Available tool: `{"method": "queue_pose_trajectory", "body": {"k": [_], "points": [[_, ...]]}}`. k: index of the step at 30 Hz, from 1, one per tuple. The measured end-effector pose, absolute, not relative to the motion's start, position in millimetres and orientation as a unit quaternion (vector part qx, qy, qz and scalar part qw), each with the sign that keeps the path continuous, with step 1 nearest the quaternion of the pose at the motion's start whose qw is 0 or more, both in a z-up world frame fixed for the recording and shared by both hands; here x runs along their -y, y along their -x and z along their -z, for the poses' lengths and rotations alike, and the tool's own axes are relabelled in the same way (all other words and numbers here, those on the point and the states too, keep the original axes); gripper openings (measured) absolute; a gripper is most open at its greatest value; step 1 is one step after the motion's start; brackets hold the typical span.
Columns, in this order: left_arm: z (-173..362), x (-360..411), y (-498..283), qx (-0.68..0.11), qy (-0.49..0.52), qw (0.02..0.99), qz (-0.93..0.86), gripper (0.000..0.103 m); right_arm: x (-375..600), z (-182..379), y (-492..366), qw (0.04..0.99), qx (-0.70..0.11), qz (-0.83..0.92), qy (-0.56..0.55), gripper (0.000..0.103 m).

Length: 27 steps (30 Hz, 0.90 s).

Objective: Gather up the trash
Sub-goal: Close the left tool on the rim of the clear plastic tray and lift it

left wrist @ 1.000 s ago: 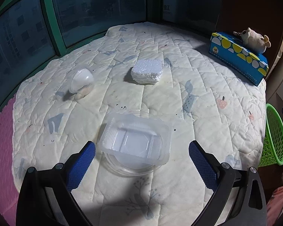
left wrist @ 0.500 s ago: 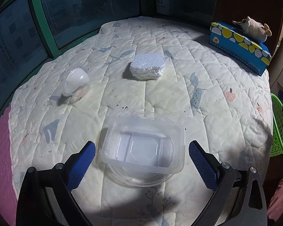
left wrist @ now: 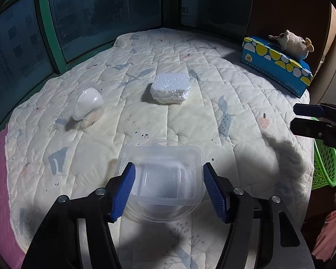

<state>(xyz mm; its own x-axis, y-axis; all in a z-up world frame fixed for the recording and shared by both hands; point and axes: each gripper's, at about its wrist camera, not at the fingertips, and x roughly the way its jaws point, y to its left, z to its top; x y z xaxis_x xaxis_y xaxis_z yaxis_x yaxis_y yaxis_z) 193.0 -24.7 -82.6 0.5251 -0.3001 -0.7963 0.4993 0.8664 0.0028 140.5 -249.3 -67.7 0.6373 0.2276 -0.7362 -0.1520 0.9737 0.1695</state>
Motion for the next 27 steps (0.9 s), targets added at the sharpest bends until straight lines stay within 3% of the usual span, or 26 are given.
{"method": "queue_pose_trajectory", "body": {"k": [8, 11, 16, 27], "points": [[78.6, 15.7, -189.6, -0.426, -0.097, 0.867, 0.241, 0.061, 229.2, 69.2, -155.7, 0.902, -0.412, -0.127, -0.031, 0.077], [74.7, 12.5, -186.4, -0.421, -0.083, 0.867, 0.252, 0.077, 226.1, 70.4, -157.6, 0.902, -0.411, -0.128, -0.025, 0.077], [69.5, 7.7, -185.3, -0.410, -0.079, 0.871, 0.259, 0.092, 226.3, 71.5, -158.7, 0.903, -0.410, -0.127, -0.029, 0.077], [88.9, 11.4, -202.7, -0.433, -0.102, 0.854, 0.270, 0.096, 230.9, 77.0, -161.0, 0.900, -0.415, -0.128, -0.037, 0.077]]}}
